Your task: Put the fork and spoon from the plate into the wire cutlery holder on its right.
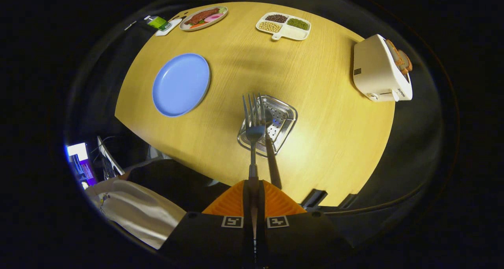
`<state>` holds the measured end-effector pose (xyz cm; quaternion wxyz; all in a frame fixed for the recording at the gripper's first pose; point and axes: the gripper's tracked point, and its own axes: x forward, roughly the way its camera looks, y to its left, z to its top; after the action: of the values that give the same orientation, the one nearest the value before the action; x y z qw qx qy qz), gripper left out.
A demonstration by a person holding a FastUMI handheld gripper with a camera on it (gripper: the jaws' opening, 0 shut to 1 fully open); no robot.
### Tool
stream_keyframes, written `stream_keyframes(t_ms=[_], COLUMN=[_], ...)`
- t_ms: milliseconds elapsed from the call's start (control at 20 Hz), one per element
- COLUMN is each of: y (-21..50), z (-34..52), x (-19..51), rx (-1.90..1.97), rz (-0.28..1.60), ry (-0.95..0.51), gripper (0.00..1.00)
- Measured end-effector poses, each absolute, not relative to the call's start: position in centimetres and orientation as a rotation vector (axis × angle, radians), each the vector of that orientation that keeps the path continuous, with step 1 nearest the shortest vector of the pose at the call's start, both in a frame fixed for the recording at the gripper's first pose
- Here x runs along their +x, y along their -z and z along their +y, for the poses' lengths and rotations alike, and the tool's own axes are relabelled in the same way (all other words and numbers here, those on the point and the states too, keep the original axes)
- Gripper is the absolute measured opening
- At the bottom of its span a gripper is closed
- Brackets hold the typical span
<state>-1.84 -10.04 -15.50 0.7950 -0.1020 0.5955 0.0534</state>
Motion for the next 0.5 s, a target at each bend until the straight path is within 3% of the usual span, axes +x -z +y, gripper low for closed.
stream_keyframes(t_ms=[500], y=[16.7], z=[-12.7], x=[-1.5], rx=[-0.319], rz=[1.561], ry=[-0.221], gripper=[0.08])
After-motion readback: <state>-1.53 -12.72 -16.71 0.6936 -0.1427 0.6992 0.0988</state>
